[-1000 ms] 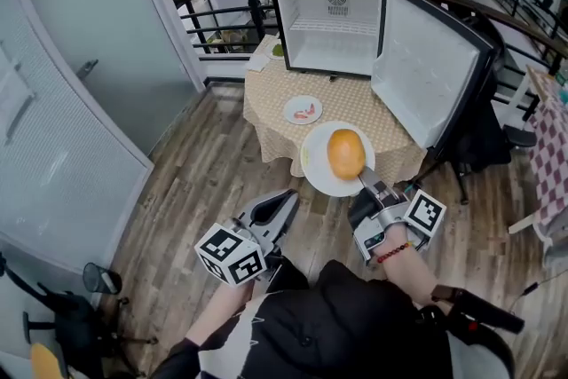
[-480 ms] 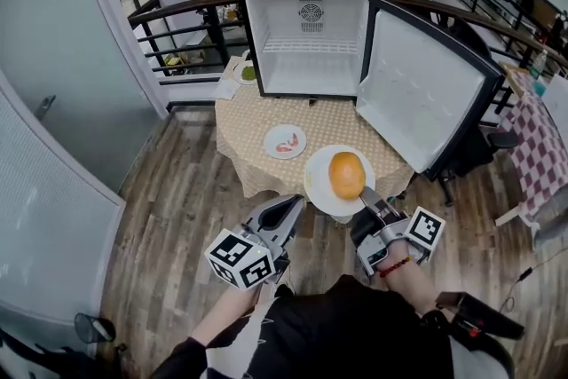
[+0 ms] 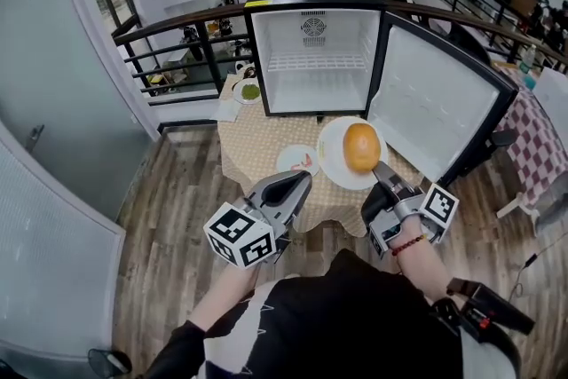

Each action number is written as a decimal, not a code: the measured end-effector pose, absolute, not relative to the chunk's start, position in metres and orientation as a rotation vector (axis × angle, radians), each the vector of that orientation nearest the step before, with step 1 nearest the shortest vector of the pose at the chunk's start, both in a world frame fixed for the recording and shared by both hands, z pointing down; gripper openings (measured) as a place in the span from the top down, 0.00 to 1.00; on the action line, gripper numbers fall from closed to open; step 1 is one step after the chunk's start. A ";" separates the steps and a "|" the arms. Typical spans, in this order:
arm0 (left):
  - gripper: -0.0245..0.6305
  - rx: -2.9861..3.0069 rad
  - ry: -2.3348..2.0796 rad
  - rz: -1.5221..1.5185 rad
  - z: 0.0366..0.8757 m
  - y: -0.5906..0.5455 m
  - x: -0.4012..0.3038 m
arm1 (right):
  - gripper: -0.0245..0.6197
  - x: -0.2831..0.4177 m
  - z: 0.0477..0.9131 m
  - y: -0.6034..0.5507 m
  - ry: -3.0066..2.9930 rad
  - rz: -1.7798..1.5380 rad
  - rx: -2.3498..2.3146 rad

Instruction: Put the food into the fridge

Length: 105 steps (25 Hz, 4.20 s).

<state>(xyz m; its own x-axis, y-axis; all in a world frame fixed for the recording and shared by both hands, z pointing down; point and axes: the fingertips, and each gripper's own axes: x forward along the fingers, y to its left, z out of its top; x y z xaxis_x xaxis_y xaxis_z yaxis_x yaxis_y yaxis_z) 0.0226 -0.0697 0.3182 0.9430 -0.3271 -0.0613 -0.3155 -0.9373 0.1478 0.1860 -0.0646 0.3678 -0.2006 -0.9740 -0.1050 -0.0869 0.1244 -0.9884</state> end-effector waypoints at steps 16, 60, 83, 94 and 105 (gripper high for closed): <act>0.94 2.899 -0.539 -0.053 0.355 0.001 -0.010 | 0.92 0.150 0.380 -0.013 1.523 -1.239 -1.053; 0.94 2.837 -0.174 -0.012 0.384 -0.254 -0.068 | 0.92 0.119 0.406 -0.217 1.211 -1.062 -1.305; 0.94 2.815 -0.241 -0.030 0.382 -0.385 0.007 | 0.92 0.204 0.392 -0.375 1.283 -1.055 -1.314; 0.94 2.837 -0.194 0.022 0.402 -0.409 0.033 | 0.92 0.249 0.407 -0.436 1.303 -1.097 -1.463; 0.94 2.847 -0.103 0.068 0.408 -0.422 0.054 | 0.92 0.276 0.406 -0.490 1.372 -1.079 -1.611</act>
